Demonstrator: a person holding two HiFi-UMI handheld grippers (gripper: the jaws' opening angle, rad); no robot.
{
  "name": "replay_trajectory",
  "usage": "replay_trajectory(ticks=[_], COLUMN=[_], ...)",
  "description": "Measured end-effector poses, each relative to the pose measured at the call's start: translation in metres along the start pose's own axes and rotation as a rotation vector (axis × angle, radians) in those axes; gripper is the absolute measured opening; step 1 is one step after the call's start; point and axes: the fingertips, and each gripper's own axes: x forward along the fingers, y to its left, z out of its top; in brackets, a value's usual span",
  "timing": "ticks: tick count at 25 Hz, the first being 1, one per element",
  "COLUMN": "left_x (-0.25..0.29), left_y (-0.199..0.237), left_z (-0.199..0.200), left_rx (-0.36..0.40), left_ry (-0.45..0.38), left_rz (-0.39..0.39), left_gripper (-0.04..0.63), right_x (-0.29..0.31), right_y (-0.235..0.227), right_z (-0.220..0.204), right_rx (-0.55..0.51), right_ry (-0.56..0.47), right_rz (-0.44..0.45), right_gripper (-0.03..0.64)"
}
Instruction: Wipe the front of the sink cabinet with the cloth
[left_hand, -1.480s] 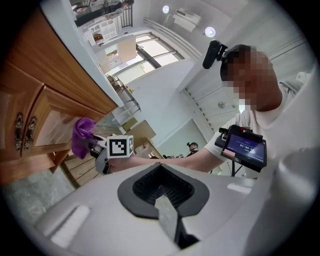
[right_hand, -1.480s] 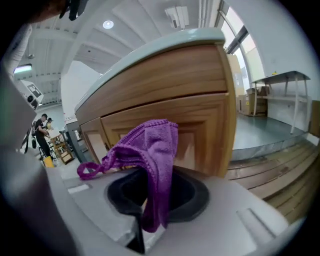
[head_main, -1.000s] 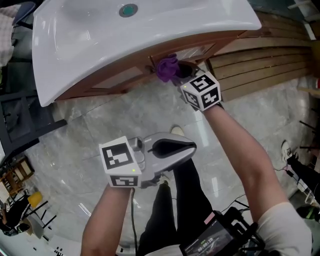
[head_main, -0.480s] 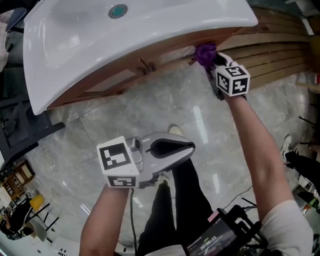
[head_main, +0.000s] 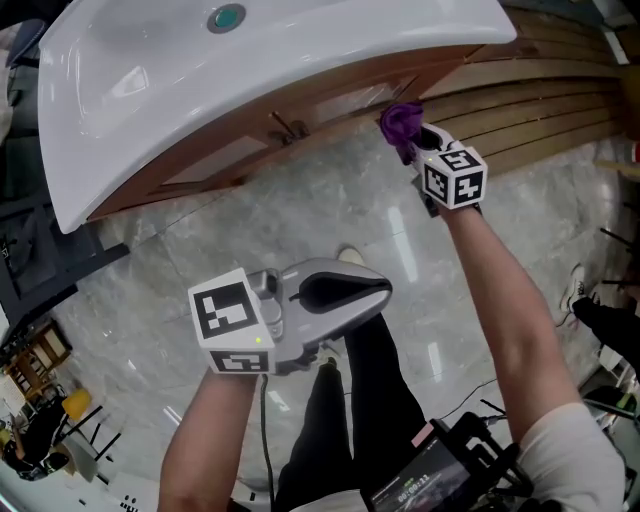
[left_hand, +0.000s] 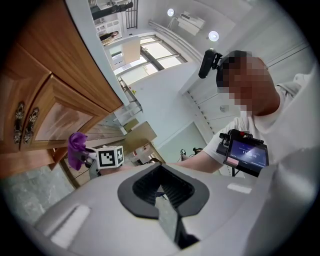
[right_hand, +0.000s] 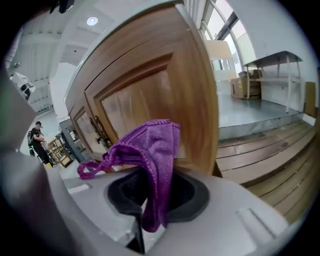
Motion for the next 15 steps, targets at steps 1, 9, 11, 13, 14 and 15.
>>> replay_trajectory(ticks=[1, 9, 11, 13, 14, 15], left_x=[-0.002, -0.019, -0.023, -0.025, -0.025, -0.025], left_y=[0.001, 0.015, 0.019, 0.022, 0.024, 0.025], left_z=[0.000, -0.006, -0.008, -0.010, -0.011, -0.011], left_rx=[0.001, -0.005, -0.011, -0.017, -0.018, -0.019], left_ry=[-0.001, -0.029, -0.033, -0.036, -0.037, -0.038], left_rz=[0.003, 0.036, 0.045, 0.050, 0.051, 0.052], left_gripper=[0.006, 0.006, 0.006, 0.006, 0.006, 0.006], right_x=[0.009, 0.078, 0.090, 0.097, 0.098, 0.098], right_y=[0.018, 0.129, 0.137, 0.131, 0.125, 0.116], right_z=[-0.006, -0.022, -0.024, -0.023, -0.022, -0.022], right_rx=[-0.004, -0.079, -0.101, -0.103, -0.100, -0.095], right_ry=[0.008, 0.051, 0.064, 0.070, 0.072, 0.074], right_rz=[0.035, 0.234, 0.250, 0.239, 0.227, 0.212], right_gripper=[0.075, 0.075, 0.075, 0.075, 0.075, 0.075])
